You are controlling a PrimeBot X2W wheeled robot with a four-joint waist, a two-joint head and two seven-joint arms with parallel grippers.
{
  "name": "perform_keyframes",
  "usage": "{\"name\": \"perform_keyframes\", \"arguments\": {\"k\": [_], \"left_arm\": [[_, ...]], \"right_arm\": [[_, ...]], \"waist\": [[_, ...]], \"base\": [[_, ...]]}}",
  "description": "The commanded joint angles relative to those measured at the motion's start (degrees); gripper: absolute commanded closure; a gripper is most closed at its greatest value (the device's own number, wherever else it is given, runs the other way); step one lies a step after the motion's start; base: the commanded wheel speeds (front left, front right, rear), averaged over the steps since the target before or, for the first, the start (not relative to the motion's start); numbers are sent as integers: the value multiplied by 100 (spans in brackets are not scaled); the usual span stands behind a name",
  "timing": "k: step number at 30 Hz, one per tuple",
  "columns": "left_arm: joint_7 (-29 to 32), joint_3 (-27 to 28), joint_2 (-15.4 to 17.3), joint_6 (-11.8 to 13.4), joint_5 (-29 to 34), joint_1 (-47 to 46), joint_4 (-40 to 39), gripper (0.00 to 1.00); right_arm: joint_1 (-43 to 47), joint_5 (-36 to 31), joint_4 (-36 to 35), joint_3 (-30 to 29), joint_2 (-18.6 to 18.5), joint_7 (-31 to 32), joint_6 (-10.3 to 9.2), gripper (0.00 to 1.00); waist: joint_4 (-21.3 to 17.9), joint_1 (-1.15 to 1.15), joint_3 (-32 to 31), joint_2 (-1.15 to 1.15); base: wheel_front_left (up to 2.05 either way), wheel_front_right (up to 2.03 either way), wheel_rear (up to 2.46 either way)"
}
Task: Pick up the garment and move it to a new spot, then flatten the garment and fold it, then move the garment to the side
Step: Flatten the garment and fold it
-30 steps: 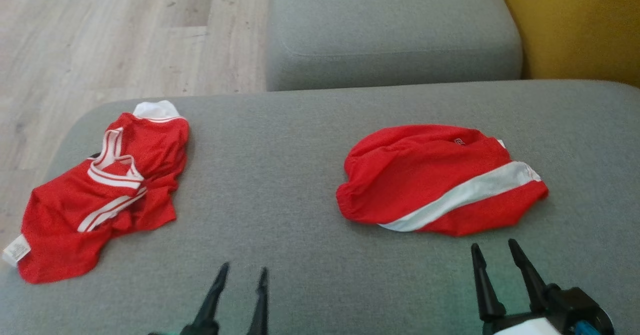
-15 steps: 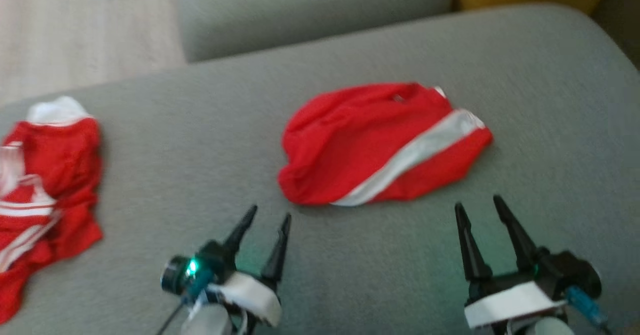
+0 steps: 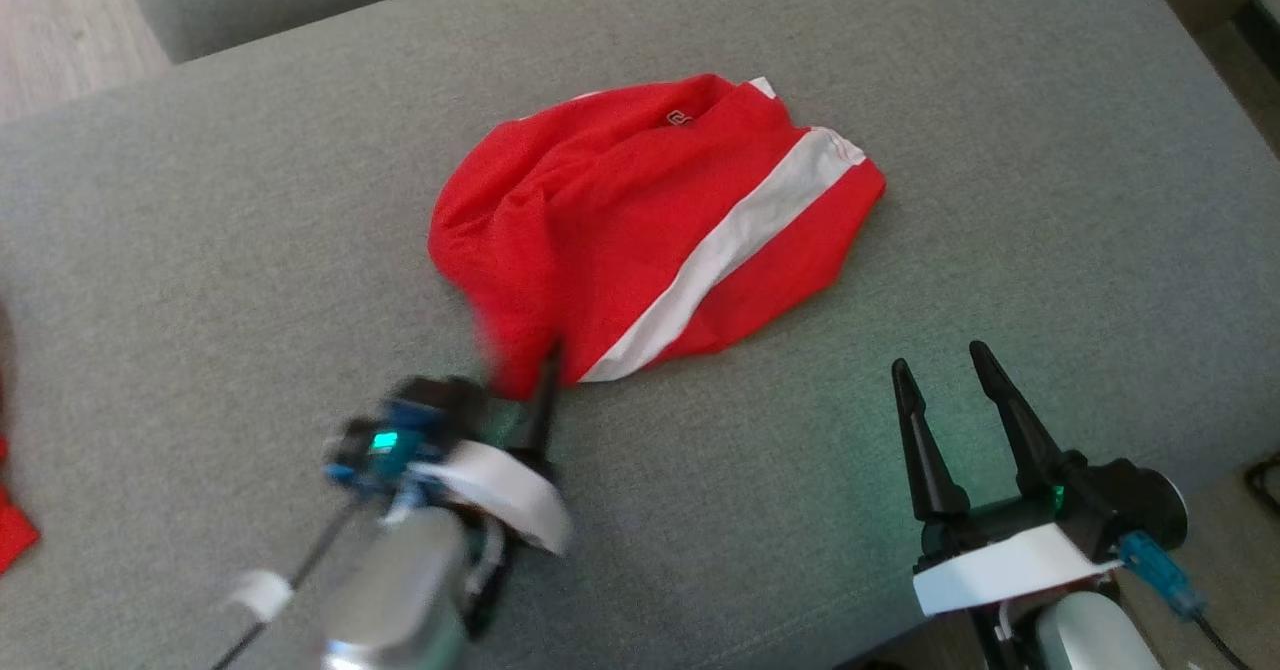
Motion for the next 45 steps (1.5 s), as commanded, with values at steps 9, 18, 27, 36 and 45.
{"name": "perform_keyframes", "arguments": {"k": [9,18,27,36,45], "left_arm": [[-46,-1891,406,-35,-795,-12,-1880,100],[-46,-1877,655,-36,-1712,-338,-2733,100],[-46,-1166,142,-36,-2151,-1073,-688,100],[-46,-2120,299,-36,-3144,-823,-1107,0],[-46,-2317,578,-36,-2819,-231,-1446,0]], "right_arm": [[-8,72,-62,146,-14,-37,40,0],[152,70,-83,159,-5,-37,40,0],[-145,62,-51,407,-5,-37,40,0],[-156,81,-7,338,-7,-37,40,0],[-75,74,-33,319,-4,-37,40,0]], "waist": [[121,-1,-442,0],[295,-1,-583,0],[293,-1,-135,0],[427,-1,-166,0],[658,-1,-394,0]], "base": [[0,0,0],[0,0,0],[0,0,0],[0,0,0],[0,0,0]]}}
